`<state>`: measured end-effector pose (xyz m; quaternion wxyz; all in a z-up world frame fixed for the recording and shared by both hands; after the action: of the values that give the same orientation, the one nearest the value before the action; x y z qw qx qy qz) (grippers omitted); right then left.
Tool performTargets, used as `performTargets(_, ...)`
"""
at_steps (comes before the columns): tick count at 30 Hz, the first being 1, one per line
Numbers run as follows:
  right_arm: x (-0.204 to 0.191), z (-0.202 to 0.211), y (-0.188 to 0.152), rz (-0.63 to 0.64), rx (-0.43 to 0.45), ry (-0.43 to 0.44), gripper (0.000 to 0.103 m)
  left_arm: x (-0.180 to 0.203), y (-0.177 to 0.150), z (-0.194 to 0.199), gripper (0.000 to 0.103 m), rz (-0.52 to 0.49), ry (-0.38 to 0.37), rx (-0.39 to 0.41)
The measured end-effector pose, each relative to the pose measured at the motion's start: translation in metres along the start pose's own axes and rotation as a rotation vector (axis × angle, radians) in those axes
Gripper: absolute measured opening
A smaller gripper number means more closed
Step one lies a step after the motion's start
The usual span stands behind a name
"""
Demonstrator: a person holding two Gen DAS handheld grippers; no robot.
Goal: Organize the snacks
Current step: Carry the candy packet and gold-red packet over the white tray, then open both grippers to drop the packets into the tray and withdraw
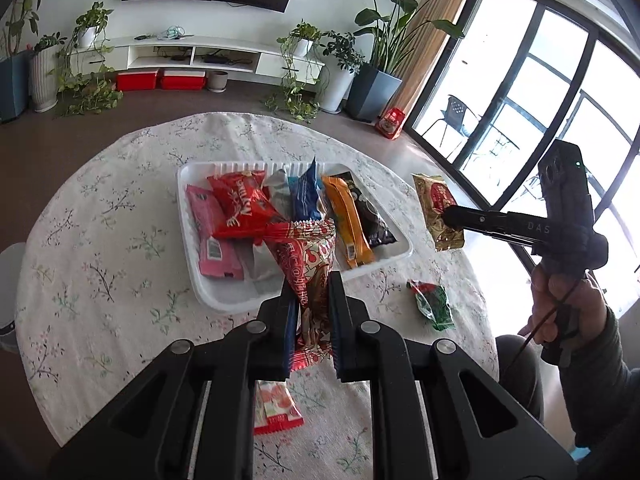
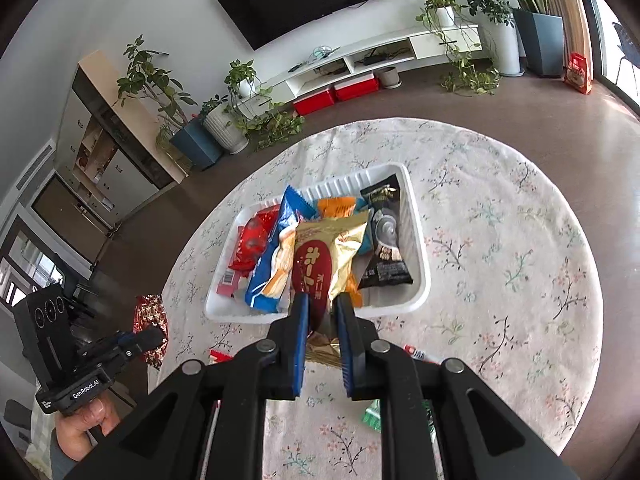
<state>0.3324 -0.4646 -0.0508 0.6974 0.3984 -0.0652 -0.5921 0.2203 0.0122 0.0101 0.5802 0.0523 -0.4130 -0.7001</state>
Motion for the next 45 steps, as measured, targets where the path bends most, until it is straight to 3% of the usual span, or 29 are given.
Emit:
performTargets(10,-0.017,-0.040,0.046,0.100,-0.004,-0.002,0.016,-0.019,0.053,-0.057,0.012,0.013,0.021,-0.016)
performTargets(18,-0.030,-0.101,0.032,0.163,-0.101,-0.030,0.016,-0.030,0.056,-0.112,0.012,-0.008,0.071,-0.059)
performTargets(24,-0.017,-0.126,0.018,0.153,-0.146,-0.053,0.016,-0.043,0.048,-0.139,0.013,0.000,0.087,-0.080)
performTargets(39,-0.015,-0.136,0.013,0.172,-0.158,-0.077,0.019,-0.043,0.045,-0.148,0.015,-0.017,0.102,-0.067)
performTargets(45,-0.017,-0.133,0.014,0.171,-0.150,-0.084,0.032,-0.043,0.043,-0.145,0.022,-0.017,0.106,-0.069)
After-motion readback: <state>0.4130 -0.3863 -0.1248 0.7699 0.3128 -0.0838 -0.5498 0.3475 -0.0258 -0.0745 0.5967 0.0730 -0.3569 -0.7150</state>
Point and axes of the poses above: each gripper's, at about its wrist camera, not at the fingertips, and z roughly against the way its jaws point, x to its right, y to its top, the point moved 10 cm from there along -z, roughly the way its jaws point, and after that the axes turned 6 degrees about z, right-handed, at the moved point
